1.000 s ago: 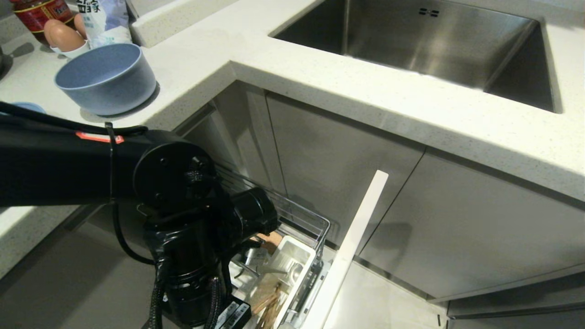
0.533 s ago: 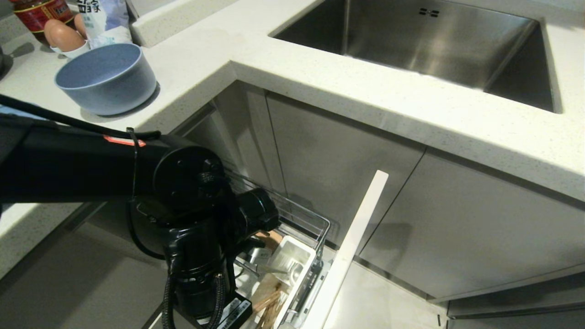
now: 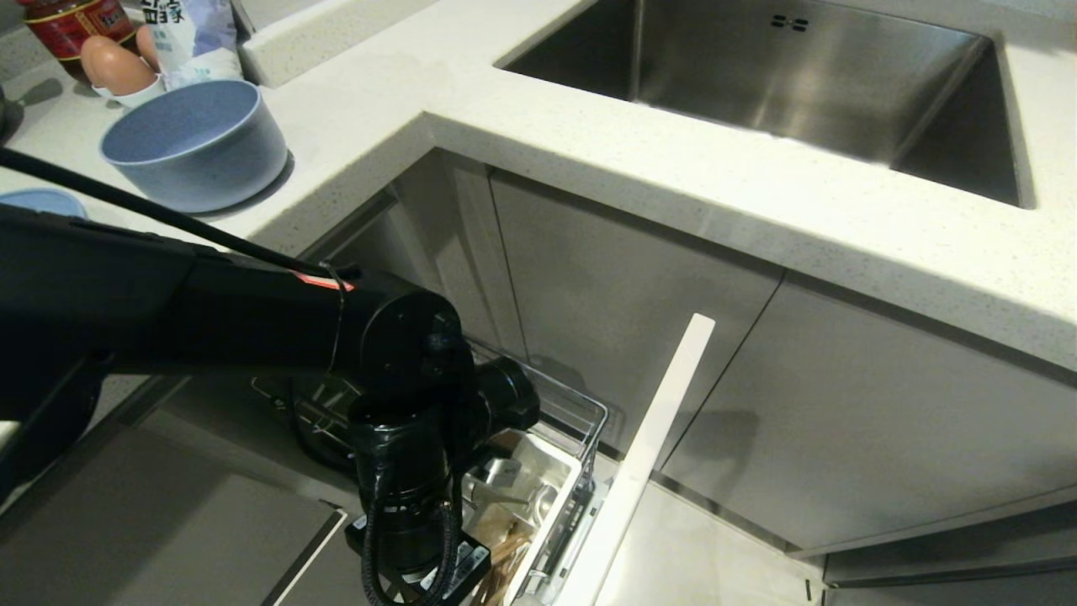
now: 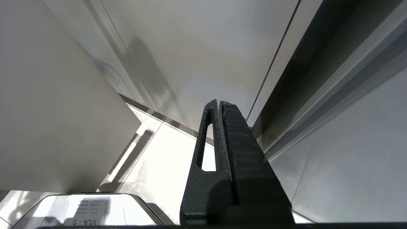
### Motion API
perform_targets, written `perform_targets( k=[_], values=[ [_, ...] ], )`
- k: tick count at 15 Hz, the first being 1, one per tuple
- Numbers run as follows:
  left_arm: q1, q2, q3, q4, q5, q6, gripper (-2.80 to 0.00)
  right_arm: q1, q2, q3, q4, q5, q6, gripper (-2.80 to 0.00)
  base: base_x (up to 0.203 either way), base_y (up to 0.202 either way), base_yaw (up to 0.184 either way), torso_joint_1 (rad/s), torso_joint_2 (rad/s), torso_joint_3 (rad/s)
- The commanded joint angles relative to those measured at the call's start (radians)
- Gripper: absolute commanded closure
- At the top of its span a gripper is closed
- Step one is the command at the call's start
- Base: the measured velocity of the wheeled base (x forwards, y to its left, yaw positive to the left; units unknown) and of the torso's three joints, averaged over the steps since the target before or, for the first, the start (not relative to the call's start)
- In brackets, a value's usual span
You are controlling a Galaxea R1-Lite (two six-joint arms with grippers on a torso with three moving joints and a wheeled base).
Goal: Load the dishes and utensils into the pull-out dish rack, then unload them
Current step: Pick up the chopsticks and place it in the cupboard
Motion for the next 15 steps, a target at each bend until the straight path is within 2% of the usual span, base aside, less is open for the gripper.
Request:
perform_targets(
  k=[1,5,9,15],
  values=[
    [0.001,0.026,-0.005,0.005,-0.001,-0.001,0.00,0.000,0.000,0.002,0.000,0.000,0.000,0.00,0.000,0.000,0.000,0.000,0.00,0.000],
    [0.002,0.055,-0.010,-0.034,-0.002,0.006,0.00,0.000,0.000,0.000,0.000,0.000,0.000,0.00,0.000,0.000,0.000,0.000,0.00,0.000],
    [0.020,0.079,-0.016,-0.039,-0.002,0.049,0.00,0.000,0.000,0.001,0.000,0.000,0.000,0.00,0.000,0.000,0.000,0.000,0.00,0.000],
    [0.031,0.108,-0.041,-0.055,-0.003,0.051,0.00,0.000,0.000,0.001,0.000,0.000,0.000,0.00,0.000,0.000,0.000,0.000,0.00,0.000]
  ],
)
